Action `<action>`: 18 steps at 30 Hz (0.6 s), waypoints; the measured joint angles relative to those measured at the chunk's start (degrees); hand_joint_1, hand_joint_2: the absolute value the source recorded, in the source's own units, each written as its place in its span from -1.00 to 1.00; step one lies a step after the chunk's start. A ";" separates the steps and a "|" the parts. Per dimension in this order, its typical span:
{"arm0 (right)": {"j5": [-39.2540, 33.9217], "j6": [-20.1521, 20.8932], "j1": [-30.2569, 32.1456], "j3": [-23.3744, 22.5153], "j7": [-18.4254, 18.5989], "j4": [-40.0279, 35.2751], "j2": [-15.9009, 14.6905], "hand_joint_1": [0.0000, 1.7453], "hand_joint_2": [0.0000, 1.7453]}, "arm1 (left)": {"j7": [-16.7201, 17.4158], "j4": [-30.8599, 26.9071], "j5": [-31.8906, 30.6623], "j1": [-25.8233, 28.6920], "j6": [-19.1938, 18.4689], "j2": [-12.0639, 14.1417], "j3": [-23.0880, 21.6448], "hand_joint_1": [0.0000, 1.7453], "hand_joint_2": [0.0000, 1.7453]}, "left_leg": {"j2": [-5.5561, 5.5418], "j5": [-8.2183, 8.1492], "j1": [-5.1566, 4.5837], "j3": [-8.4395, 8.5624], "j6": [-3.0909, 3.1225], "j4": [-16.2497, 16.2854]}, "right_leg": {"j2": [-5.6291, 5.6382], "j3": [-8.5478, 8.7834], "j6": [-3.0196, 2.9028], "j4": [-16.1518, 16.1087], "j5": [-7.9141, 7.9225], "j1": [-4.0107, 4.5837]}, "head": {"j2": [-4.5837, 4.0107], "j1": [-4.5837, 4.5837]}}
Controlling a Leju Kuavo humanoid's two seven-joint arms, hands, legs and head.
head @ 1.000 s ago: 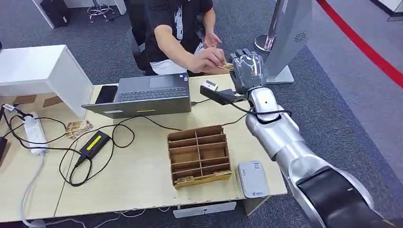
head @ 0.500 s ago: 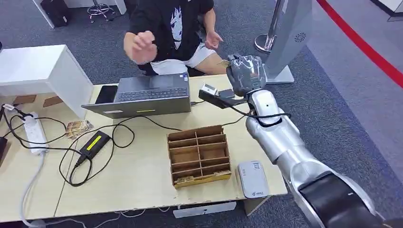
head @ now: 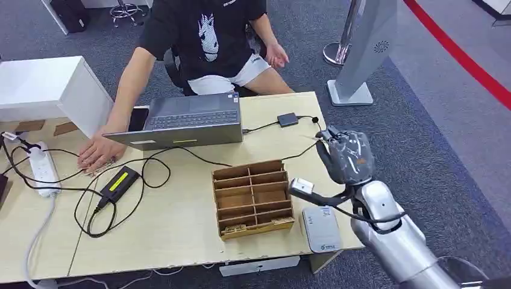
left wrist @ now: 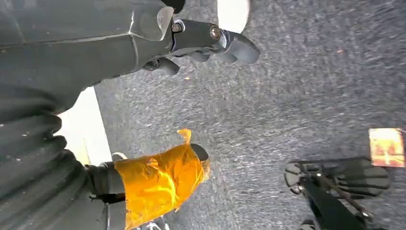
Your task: Pass the card to the sensor for recognition and then transmit it.
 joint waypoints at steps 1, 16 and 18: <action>-0.93 0.51 2.07 -0.68 -0.55 -1.75 -0.79 1.00 1.00 | 0.00 0.00 0.26 0.12 0.07 0.07 0.33 -1.00 1.00 | 0.00 -0.02 0.00 -0.01 0.01 0.00 | 0.00 0.00 0.01 0.00 -0.03 0.00 | 0.00 0.02; -7.45 9.09 16.30 -4.68 -5.35 -13.48 -5.20 1.00 1.00 | 0.13 0.00 0.96 0.21 0.59 0.09 3.10 -1.00 1.00 | 0.02 -0.04 0.01 -0.01 0.03 -0.03 | -0.02 0.04 -0.01 0.02 -0.06 0.00 | 0.00 0.02; -8.22 12.25 16.29 -3.75 -6.01 -13.02 -5.20 1.00 1.00 | 0.13 0.00 0.63 0.17 0.57 0.09 3.26 -1.00 1.00 | 0.04 -0.04 0.01 -0.01 0.03 -0.03 | 0.01 0.05 -0.01 0.03 -0.06 0.00 | 0.00 0.00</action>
